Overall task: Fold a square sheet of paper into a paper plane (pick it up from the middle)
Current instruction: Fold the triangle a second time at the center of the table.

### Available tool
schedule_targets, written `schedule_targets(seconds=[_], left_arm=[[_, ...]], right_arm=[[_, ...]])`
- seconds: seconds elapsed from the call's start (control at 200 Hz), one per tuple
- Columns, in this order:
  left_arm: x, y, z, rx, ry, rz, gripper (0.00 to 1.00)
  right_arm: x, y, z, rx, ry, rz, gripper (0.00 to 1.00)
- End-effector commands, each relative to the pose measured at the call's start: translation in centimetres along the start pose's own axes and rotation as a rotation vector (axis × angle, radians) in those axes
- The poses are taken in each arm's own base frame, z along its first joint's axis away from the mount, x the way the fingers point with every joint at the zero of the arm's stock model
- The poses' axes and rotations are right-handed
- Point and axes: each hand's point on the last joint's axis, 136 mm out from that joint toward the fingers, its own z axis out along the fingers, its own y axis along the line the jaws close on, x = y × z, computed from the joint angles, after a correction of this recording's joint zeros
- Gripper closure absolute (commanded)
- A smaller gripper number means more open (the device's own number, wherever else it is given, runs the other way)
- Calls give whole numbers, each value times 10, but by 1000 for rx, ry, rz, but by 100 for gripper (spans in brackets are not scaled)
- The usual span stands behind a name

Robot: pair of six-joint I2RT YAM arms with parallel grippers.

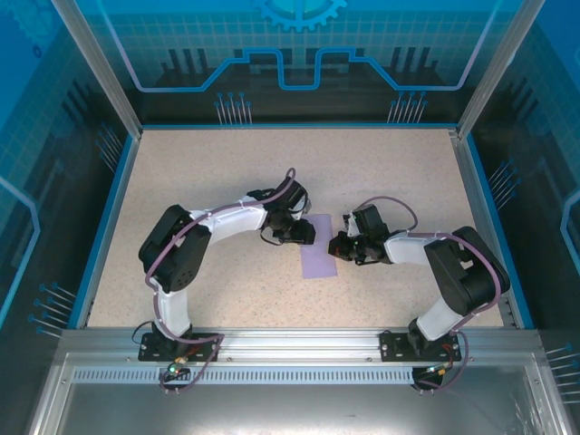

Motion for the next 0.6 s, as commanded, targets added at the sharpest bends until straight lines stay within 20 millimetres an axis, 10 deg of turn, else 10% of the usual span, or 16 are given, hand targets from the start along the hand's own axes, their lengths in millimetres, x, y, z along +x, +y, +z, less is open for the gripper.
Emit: schedule_targets(seconds=[0.0, 0.595], left_arm=[[2, -5, -8, 9, -28, -31, 57], [22, -5, 37, -38, 14, -92, 56]], right_arm=[[13, -24, 0, 64, 31, 59, 100], [9, -12, -4, 36, 19, 20, 98]])
